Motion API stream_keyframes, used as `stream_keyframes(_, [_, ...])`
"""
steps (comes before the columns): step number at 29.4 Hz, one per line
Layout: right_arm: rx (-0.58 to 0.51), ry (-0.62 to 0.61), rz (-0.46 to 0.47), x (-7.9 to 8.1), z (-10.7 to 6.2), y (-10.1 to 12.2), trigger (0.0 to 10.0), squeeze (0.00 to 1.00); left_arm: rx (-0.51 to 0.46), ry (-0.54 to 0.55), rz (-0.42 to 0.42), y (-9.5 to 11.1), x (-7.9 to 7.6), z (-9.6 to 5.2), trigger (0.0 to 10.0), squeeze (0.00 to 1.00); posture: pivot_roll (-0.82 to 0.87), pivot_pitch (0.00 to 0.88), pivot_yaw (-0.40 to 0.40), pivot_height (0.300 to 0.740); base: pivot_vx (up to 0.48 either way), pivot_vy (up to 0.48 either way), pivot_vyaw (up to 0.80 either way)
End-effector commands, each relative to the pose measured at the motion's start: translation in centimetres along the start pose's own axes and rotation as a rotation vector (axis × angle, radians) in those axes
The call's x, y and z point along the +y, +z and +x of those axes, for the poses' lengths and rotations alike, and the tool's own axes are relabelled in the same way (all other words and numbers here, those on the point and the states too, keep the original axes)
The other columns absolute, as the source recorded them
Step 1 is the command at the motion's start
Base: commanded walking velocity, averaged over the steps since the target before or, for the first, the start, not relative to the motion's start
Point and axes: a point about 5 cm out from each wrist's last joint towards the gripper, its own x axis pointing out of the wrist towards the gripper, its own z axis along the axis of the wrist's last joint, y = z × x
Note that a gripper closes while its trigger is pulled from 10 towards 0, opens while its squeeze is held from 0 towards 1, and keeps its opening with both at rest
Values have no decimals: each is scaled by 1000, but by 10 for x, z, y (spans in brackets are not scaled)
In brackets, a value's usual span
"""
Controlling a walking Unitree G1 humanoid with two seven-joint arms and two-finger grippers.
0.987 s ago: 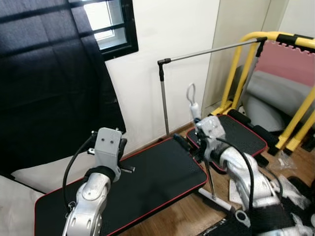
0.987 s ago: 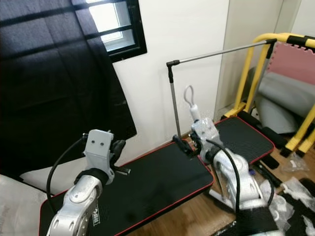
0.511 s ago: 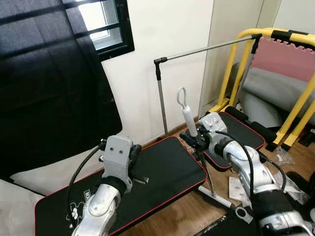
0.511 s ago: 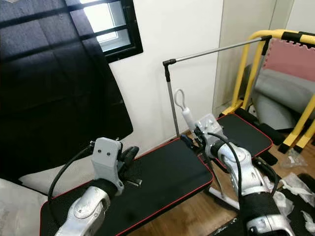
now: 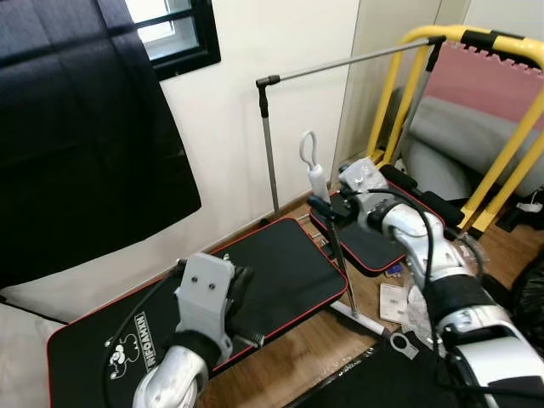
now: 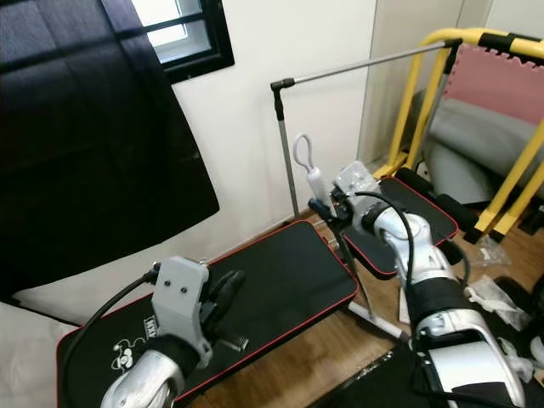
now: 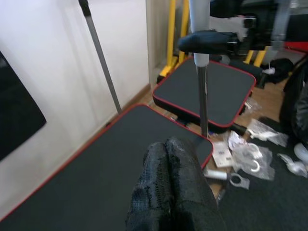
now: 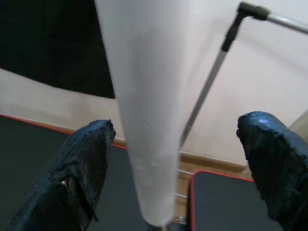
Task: Sweep floor
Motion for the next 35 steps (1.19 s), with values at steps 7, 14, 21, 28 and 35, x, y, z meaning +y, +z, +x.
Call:
stream_keyframes(7, [-32, 23, -56, 4, 15, 11, 3020, 0, 41, -57, -2, 0, -6, -14, 10000, 0, 22, 237, 24, 740, 0, 0, 0])
stream_keyframes(14, [-52, 22, -82, -4, 15, 15, 0, 0, 54, -55, 0, 2, -7, -19, 10000, 0, 35, 241, 25, 740, 0, 0, 0])
stream_keyframes(21, [-29, 36, -105, -18, 5, 8, 0, 0, 64, -51, 5, 2, -7, -20, 10000, 0, 20, 231, 23, 740, 0, 0, 0])
stream_keyframes(28, [1, 15, -35, -32, -5, 4, 0, 0, 53, -52, 4, 1, -6, -12, 10000, 0, -5, 200, 18, 740, 0, 0, 0])
stream_keyframes(35, [-19, 146, 28, -53, -27, 22, 0, 0, 32, -62, -1, -1, -4, -1, 10000, 0, -56, 159, 19, 740, 0, 0, 0])
